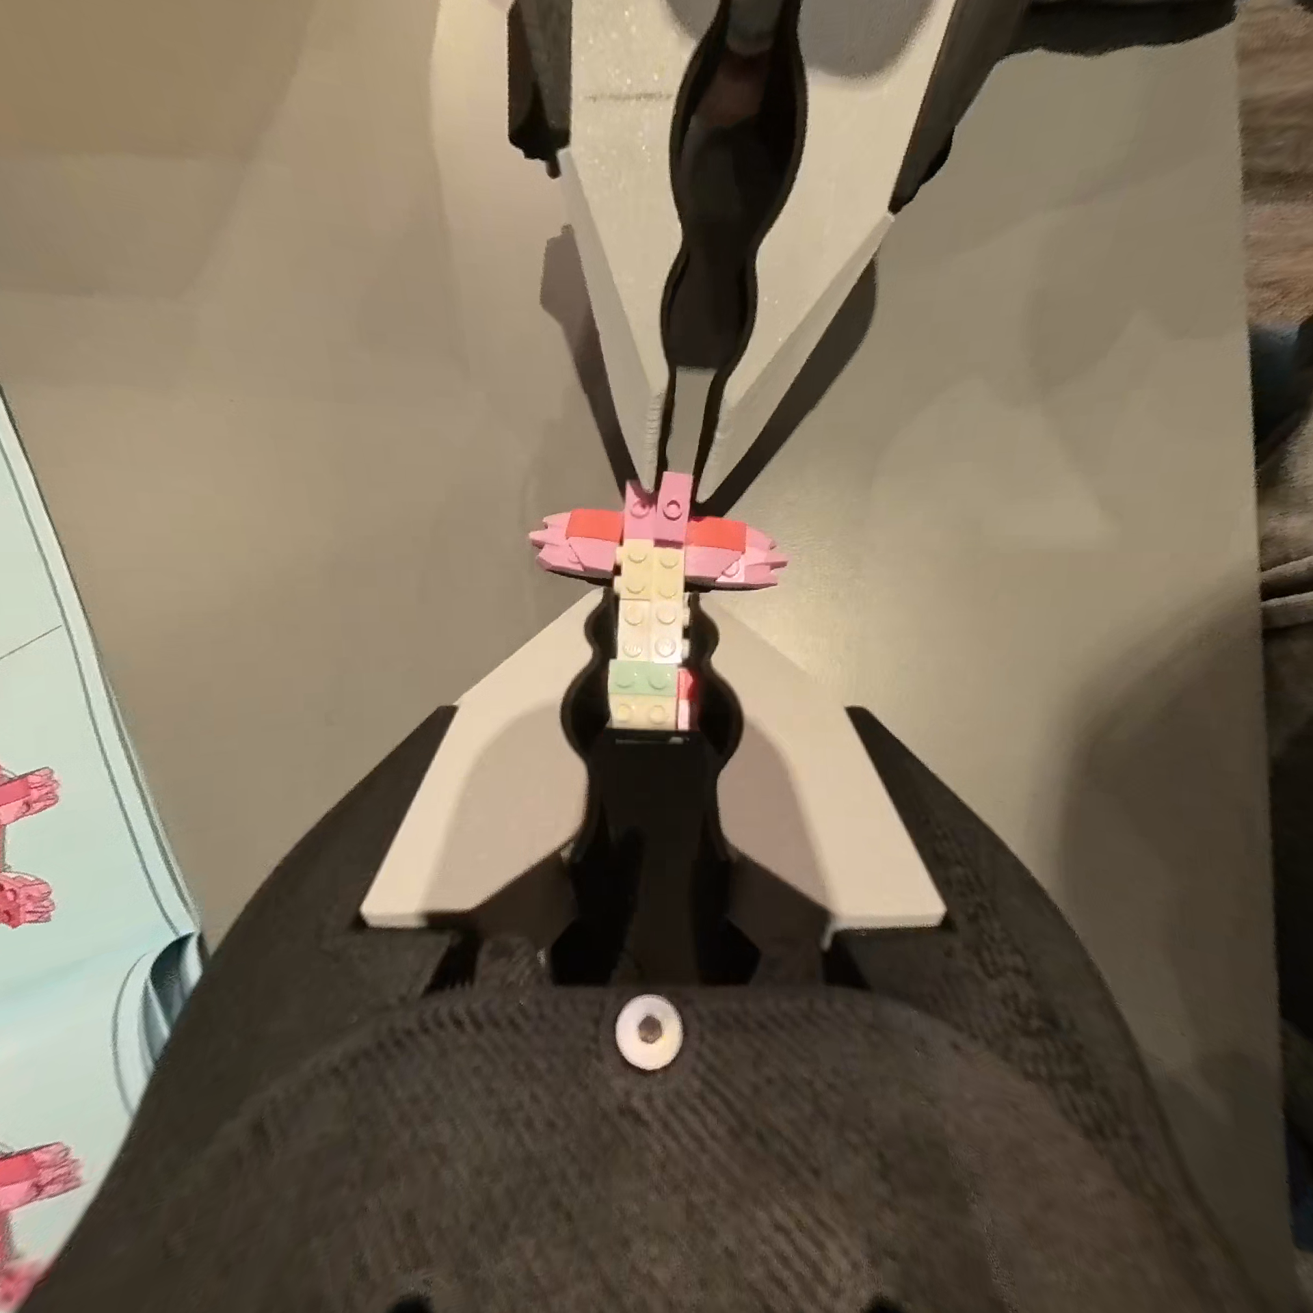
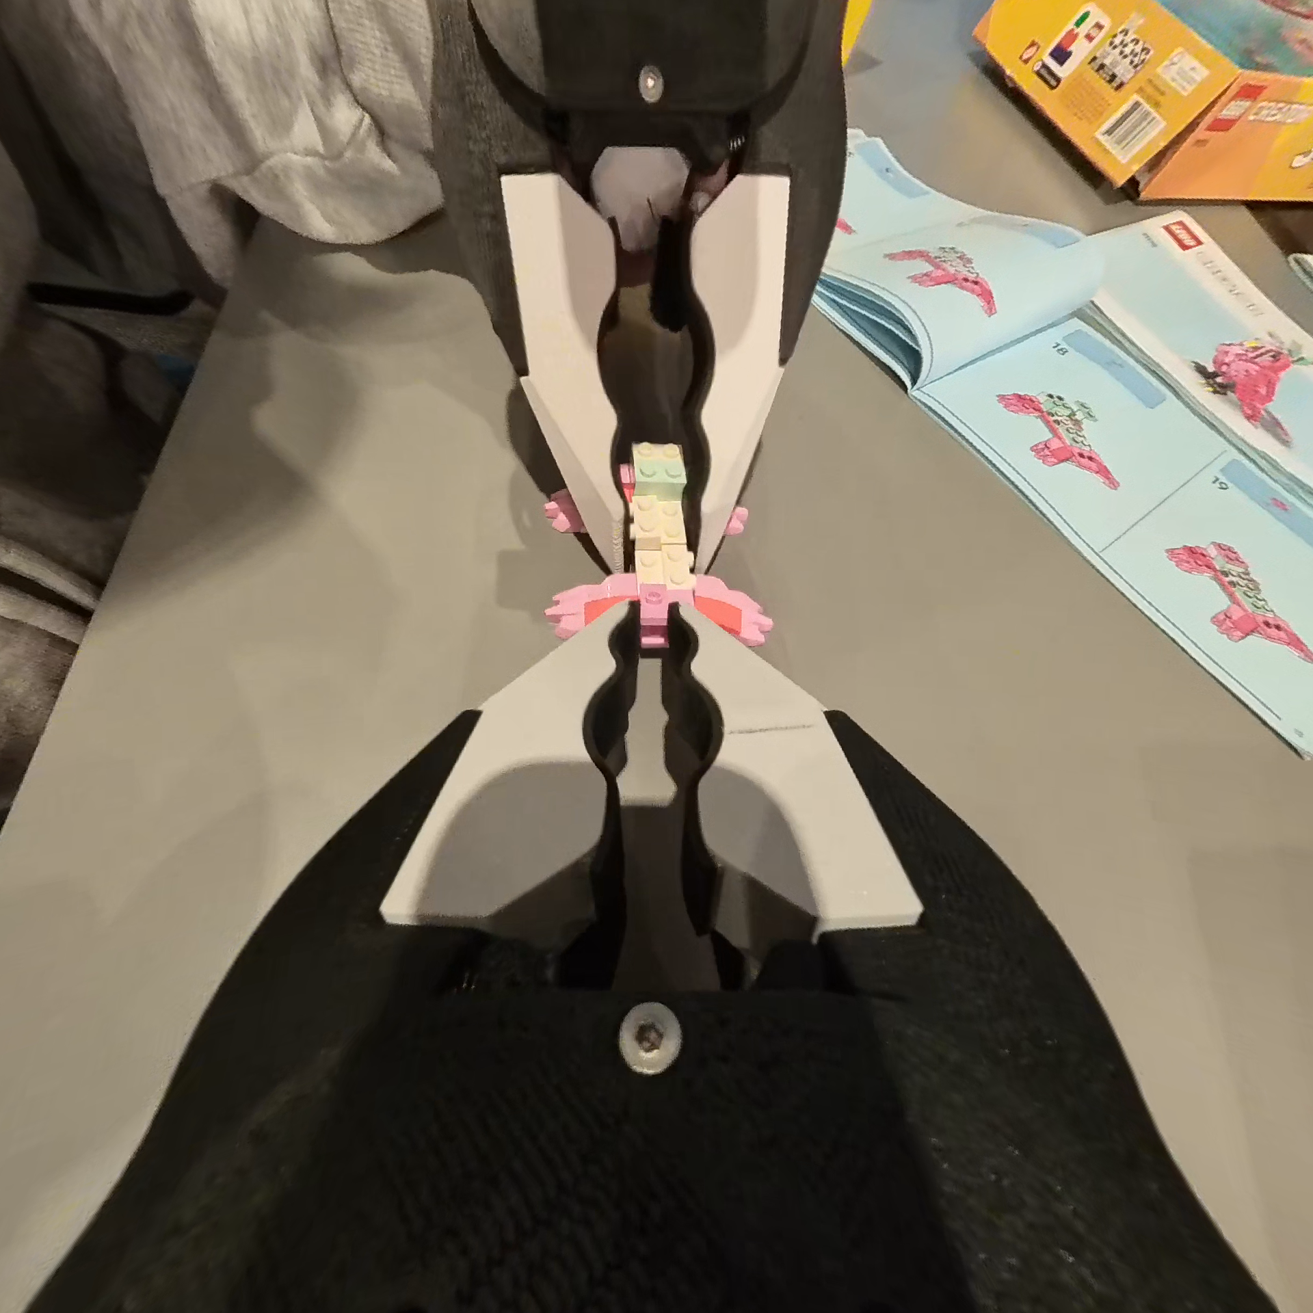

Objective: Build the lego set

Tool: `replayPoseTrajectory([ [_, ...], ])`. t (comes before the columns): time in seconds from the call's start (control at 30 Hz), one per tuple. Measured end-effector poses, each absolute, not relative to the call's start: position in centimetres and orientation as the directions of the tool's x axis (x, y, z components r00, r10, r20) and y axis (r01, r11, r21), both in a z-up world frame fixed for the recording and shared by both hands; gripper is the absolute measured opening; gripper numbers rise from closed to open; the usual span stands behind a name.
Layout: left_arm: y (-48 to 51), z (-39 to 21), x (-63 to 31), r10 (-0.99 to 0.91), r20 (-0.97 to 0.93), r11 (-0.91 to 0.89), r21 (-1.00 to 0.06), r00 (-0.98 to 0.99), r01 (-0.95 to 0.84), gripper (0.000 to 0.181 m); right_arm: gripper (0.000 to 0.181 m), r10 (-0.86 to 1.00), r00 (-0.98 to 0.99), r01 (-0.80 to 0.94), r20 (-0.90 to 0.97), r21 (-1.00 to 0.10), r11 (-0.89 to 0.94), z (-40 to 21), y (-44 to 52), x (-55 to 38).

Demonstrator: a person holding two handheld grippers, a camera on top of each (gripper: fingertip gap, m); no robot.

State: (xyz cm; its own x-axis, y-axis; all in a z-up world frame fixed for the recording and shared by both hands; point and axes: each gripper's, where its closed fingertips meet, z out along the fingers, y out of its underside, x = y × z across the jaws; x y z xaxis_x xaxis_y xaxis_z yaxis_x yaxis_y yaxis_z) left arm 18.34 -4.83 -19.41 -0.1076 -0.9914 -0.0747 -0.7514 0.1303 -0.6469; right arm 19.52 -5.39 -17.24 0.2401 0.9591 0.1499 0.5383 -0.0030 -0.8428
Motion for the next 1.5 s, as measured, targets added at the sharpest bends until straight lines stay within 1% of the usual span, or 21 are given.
replayPoseTrajectory([
  [0.2, -4.9, -19.0, 18.5, -0.997, -0.004, 0.059, -0.686, -0.078, -0.726, 0.019, 0.006, 0.955, 0.249, 0.539, 0.159, -0.842, -0.001, -17.2, -5.3, 19.6],
  [0.4, -5.0, -18.9, 18.4, -0.997, 0.021, 0.043, -0.692, -0.080, -0.720, 0.019, 0.006, 0.947, 0.268, 0.538, 0.179, -0.843, 0.007, -17.1, -5.1, 19.8],
  [0.63, -5.1, -18.8, 18.5, -0.996, 0.041, 0.028, -0.698, -0.079, -0.715, 0.019, 0.013, 0.940, 0.282, 0.539, 0.190, -0.842, 0.008, -17.0, -5.0, 19.9],
  [0.8, -5.1, -18.7, 18.5, -0.996, 0.040, 0.029, -0.698, -0.080, -0.716, 0.019, 0.014, 0.939, 0.276, 0.545, 0.205, -0.838, 0.023, -17.0, -5.2, 19.9],
  [0.87, -5.0, -18.7, 18.4, -0.996, 0.046, 0.021, -0.697, -0.074, -0.717, 0.019, 0.022, 0.928, 0.284, 0.551, 0.242, -0.833, 0.049, -16.8, -5.1, 20.1],
  [0.93, -4.9, -18.6, 18.3, -0.996, 0.059, 0.010, -0.696, -0.071, -0.718, 0.019, 0.043, 0.906, 0.277, 0.566, 0.320, -0.816, 0.115, -16.4, -5.1, 20.2],
  [0.97, -4.9, -18.5, 18.2, -0.995, 0.068, 0.003, -0.696, -0.071, -0.718, 0.019, 0.053, 0.882, 0.259, 0.588, 0.393, -0.789, 0.178, -16.3, -5.2, 20.3],
  [1.0, -4.8, -18.4, 18.2, -0.995, 0.076, -0.001, -0.698, -0.072, -0.716, 0.019, 0.060, 0.840, 0.230, 0.624, 0.491, -0.737, 0.260, -16.3, -5.3, 20.3],
  [1.03, -4.9, -18.3, 18.2, -0.994, 0.085, -0.007, -0.700, -0.074, -0.714, 0.019, 0.063, 0.781, 0.184, 0.667, 0.596, -0.660, 0.347, -16.3, -5.3, 20.3],
  [1.1, -5.0, -17.8, 18.3, -0.991, 0.110, -0.021, -0.709, -0.082, -0.705, 0.019, 0.063, 0.649, 0.076, 0.743, 0.757, -0.477, 0.470, -16.7, -5.4, 20.1],
  [1.13, -5.1, -17.6, 18.3, -0.989, 0.124, -0.029, -0.715, -0.086, -0.699, 0.019, 0.060, 0.586, 0.031, 0.764, 0.810, -0.397, 0.509, -16.8, -5.5, 19.9],
  [1.2, -5.2, -17.3, 18.5, -0.985, 0.145, -0.043, -0.722, -0.090, -0.690, 0.019, 0.056, 0.490, -0.023, 0.789, 0.871, -0.285, 0.544, -16.7, -5.3, 19.6],
  [1.27, -5.3, -17.1, 18.5, -0.983, 0.157, -0.050, -0.723, -0.094, -0.689, 0.019, 0.051, 0.437, -0.050, 0.800, 0.898, -0.226, 0.556, -16.7, -5.1, 19.6],
  [1.3, -5.4, -17.1, 18.5, -0.982, 0.162, -0.052, -0.721, -0.095, -0.691, 0.019, 0.045, 0.420, -0.053, 0.797, 0.906, -0.215, 0.564, -16.7, -5.1, 19.5],
  [1.5, -5.6, -17.1, 18.5, -0.980, 0.175, -0.059, -0.714, -0.096, -0.698, 0.019, 0.027, 0.367, -0.072, 0.798, 0.928, -0.166, 0.579, -16.5, -5.0, 19.4],
])
